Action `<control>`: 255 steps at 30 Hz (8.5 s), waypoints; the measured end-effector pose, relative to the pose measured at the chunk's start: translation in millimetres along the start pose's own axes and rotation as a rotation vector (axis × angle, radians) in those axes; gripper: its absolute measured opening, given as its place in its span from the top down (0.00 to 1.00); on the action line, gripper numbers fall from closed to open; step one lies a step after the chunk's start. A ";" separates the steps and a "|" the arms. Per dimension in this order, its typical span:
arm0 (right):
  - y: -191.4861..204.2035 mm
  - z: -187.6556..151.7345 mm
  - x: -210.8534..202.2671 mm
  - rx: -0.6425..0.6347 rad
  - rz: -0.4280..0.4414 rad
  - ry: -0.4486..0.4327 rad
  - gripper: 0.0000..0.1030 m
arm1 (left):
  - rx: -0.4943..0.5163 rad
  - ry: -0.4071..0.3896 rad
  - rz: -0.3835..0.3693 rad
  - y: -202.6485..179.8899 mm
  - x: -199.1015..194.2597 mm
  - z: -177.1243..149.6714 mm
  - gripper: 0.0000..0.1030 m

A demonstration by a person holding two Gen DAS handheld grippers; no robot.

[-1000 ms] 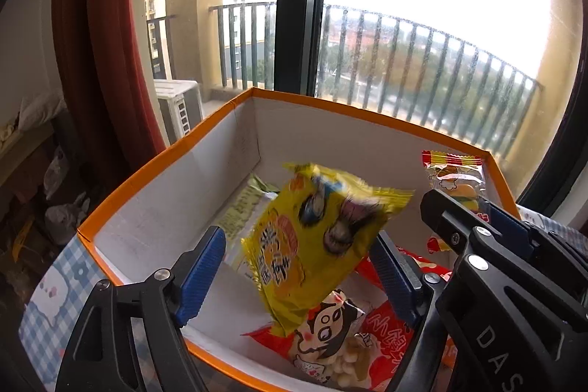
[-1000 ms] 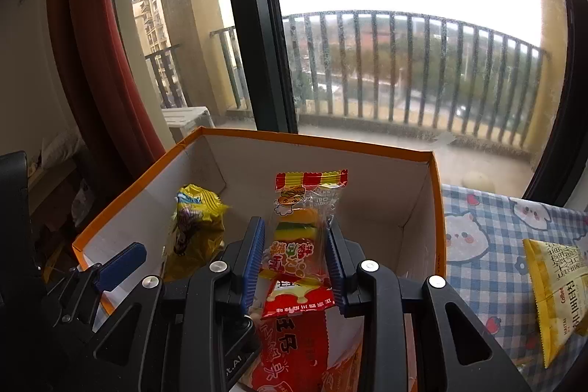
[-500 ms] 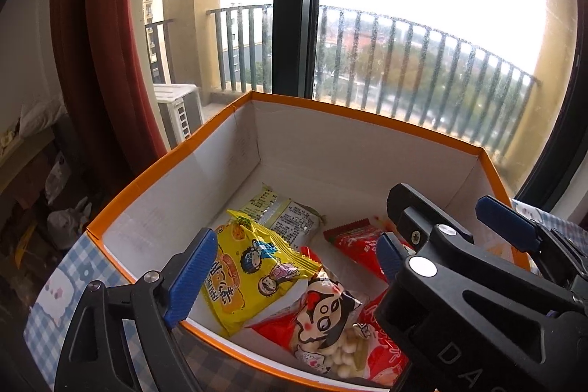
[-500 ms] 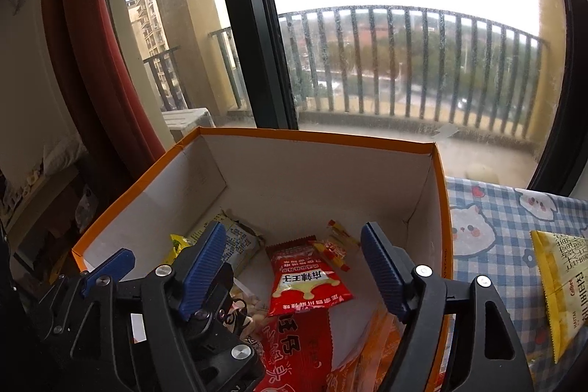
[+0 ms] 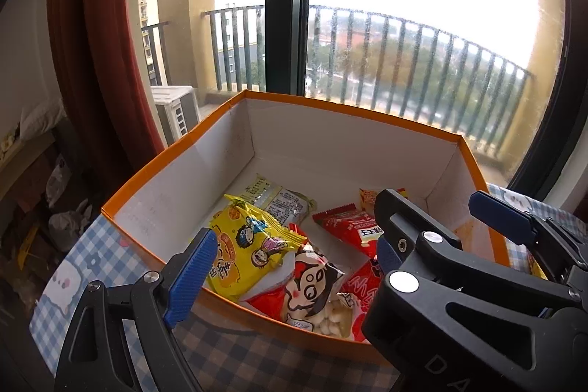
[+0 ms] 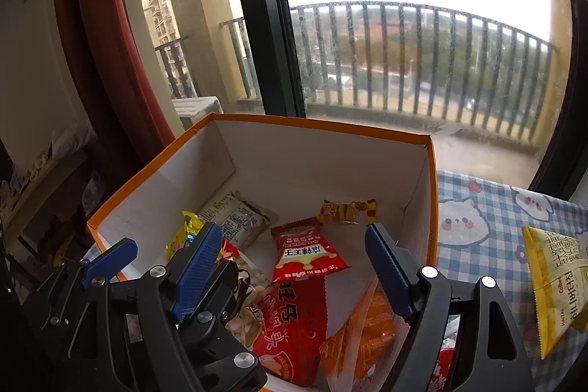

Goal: Organize snacks

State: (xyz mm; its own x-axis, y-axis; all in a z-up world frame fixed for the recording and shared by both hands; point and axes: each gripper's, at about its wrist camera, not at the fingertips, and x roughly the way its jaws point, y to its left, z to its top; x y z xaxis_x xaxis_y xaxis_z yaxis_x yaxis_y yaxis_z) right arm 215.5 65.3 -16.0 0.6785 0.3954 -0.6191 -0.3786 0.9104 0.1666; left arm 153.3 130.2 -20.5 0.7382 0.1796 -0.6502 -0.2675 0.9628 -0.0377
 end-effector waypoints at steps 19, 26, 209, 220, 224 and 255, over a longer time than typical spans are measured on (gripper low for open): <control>-7.5 -5.2 -67.8 -0.028 -0.014 -0.091 0.14 | 0.018 -0.097 -0.037 -13.0 -45.8 -10.9 0.13; -14.9 -13.7 -92.6 -0.023 -0.036 -0.128 0.10 | 0.049 -0.115 -0.070 -25.6 -62.4 -20.6 0.13; -171.1 -156.4 -112.5 0.206 -0.202 0.083 0.73 | 0.396 0.143 -0.381 -189.4 -15.2 -133.9 0.74; -153.1 -149.6 -139.1 0.171 -0.210 0.016 0.73 | 0.372 0.076 -0.392 -178.6 -44.9 -126.8 0.75; -147.5 -144.8 -151.4 0.158 -0.213 -0.017 0.73 | 0.374 0.038 -0.392 -177.4 -58.6 -122.9 0.75; -96.2 -80.3 -206.4 0.046 -0.179 -0.286 0.73 | 0.314 -0.218 -0.369 -141.2 -119.4 -64.8 0.75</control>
State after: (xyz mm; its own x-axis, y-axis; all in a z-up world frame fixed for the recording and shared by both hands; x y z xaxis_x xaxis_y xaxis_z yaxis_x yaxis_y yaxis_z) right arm 61.4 -113.7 34.2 0.8831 0.2406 -0.4027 -0.2129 0.9705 0.1130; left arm 62.8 -40.3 13.3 0.8687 -0.1771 -0.4625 0.2083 0.9779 0.0169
